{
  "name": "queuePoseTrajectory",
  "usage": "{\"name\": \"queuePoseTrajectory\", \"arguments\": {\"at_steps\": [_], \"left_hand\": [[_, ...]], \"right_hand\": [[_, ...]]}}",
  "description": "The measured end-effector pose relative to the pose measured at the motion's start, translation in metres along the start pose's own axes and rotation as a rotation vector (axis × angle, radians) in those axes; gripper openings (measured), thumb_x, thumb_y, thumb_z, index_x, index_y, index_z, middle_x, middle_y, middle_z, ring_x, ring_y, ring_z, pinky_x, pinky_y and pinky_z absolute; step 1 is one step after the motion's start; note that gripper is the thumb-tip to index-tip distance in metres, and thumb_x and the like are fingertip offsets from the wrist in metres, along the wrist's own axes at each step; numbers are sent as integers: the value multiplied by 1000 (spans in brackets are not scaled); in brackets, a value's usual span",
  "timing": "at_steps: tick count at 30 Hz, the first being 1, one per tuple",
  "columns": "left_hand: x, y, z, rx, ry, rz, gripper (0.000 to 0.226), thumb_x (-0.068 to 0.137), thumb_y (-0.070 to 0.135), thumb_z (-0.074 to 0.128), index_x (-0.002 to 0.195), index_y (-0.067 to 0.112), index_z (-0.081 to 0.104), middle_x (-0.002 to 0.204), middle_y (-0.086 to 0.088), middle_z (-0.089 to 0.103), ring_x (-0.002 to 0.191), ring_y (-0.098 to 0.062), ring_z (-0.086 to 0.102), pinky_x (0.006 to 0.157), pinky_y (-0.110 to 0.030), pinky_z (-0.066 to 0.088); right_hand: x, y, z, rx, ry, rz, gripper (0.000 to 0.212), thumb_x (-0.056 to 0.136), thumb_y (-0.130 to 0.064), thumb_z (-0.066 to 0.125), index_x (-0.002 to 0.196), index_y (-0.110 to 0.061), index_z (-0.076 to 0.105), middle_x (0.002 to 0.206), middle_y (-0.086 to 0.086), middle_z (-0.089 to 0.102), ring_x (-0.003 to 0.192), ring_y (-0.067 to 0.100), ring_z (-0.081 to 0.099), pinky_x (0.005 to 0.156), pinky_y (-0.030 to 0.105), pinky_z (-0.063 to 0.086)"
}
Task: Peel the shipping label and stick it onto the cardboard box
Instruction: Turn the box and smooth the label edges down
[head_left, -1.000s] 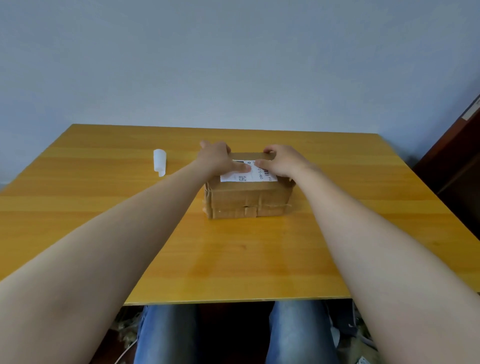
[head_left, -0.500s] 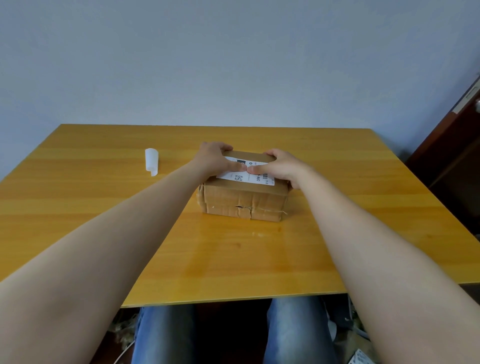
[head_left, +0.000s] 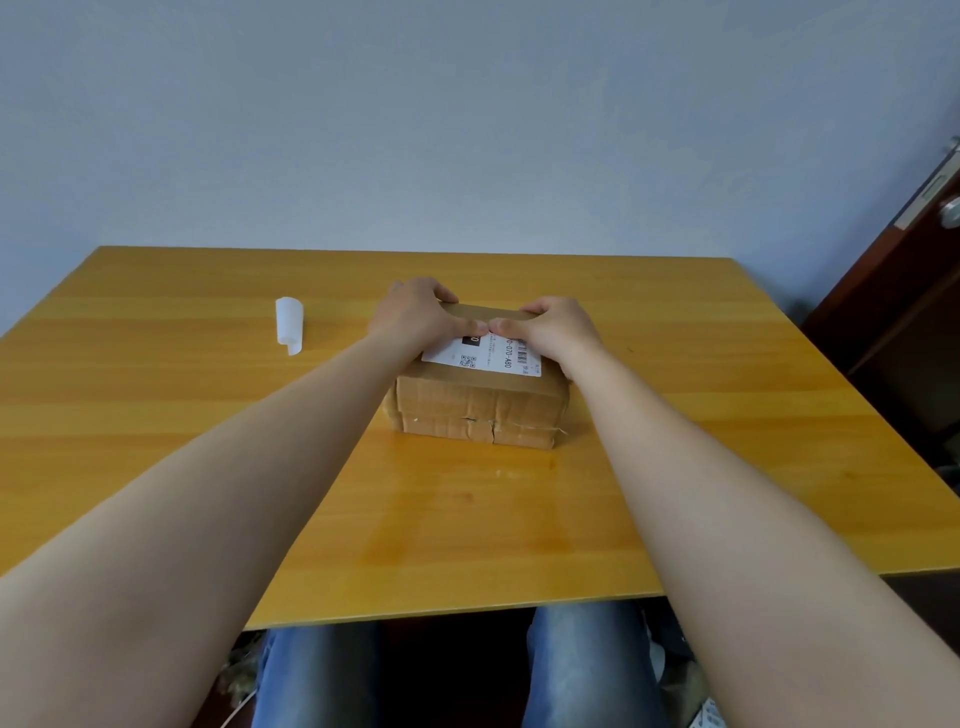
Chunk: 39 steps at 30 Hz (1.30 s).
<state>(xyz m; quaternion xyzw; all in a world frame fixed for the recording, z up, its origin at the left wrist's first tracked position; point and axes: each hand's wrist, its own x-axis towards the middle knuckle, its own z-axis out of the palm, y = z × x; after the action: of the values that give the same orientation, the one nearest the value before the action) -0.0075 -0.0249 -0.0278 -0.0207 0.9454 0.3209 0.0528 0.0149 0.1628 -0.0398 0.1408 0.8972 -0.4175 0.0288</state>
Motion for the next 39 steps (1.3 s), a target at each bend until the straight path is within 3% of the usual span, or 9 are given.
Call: {"name": "queuePoseTrajectory", "arguments": {"at_steps": [5, 10, 14, 22, 24, 26, 29, 34, 39], "left_hand": [[1, 2, -4, -5, 8, 6, 59, 71, 62, 84, 118, 33, 67, 108, 11, 57, 95, -15, 56, 72, -31, 44], [0, 2, -2, 13, 31, 25, 56, 73, 64, 81, 117, 33, 67, 105, 11, 58, 95, -16, 57, 75, -32, 47], [-2, 2, -4, 42, 25, 39, 66, 77, 66, 76, 128, 28, 63, 120, 7, 63, 99, -16, 56, 75, -31, 44], [-22, 8, -7, 193, -104, -62, 106, 84, 71, 68, 154, 4, 27, 139, -8, 55, 118, -28, 58, 76, -36, 41], [-24, 9, -10, 186, -166, -63, 91, 85, 66, 71, 144, 6, 39, 121, -4, 61, 99, -22, 59, 69, -32, 41], [-22, 6, -10, 159, -168, -37, 59, 84, 63, 73, 109, 13, 55, 95, 0, 61, 77, -15, 56, 59, -29, 37], [-26, 2, -10, 140, -148, 1, 51, 85, 62, 74, 81, 20, 45, 85, 3, 56, 78, -17, 53, 67, -30, 42], [-25, -5, -12, 95, -123, 9, 71, 76, 68, 78, 116, 13, 57, 109, -2, 68, 95, -21, 64, 88, -41, 56], [-19, -6, -10, 68, -94, 0, 73, 69, 67, 83, 112, 11, 63, 103, -5, 73, 93, -24, 71, 83, -42, 59]], "right_hand": [[5, -5, -3, 20, -14, 54, 78, 72, -61, 88, 134, -19, 68, 117, 0, 72, 119, 24, 66, 105, 46, 53], [9, -4, -2, 16, -23, 49, 81, 71, -63, 88, 135, -19, 67, 128, 2, 71, 122, 26, 65, 106, 46, 53], [6, -5, -4, 35, -67, 8, 76, 80, -56, 86, 140, -17, 64, 132, 3, 70, 123, 24, 64, 108, 44, 52], [-2, -11, 0, -20, -85, -97, 49, 91, -46, 78, 136, -27, 70, 139, -2, 68, 128, 20, 62, 110, 40, 49], [-8, -13, -4, -64, -96, -90, 54, 92, -49, 76, 140, -24, 67, 134, -3, 69, 121, 20, 65, 107, 39, 50], [-16, -14, -8, -79, -120, -78, 56, 94, -49, 73, 143, -24, 65, 119, -5, 71, 102, 15, 68, 95, 35, 53], [-28, -15, -14, -14, -180, -22, 63, 91, -50, 77, 145, -23, 62, 118, -2, 68, 94, 16, 62, 79, 32, 45], [-38, -15, -22, -16, -188, -24, 88, 79, -54, 87, 154, -22, 54, 147, 2, 61, 106, 18, 54, 66, 28, 41], [-38, -18, -21, -58, -181, -29, 89, 78, -55, 88, 151, -16, 56, 145, 3, 63, 110, 21, 59, 64, 29, 42]]}}
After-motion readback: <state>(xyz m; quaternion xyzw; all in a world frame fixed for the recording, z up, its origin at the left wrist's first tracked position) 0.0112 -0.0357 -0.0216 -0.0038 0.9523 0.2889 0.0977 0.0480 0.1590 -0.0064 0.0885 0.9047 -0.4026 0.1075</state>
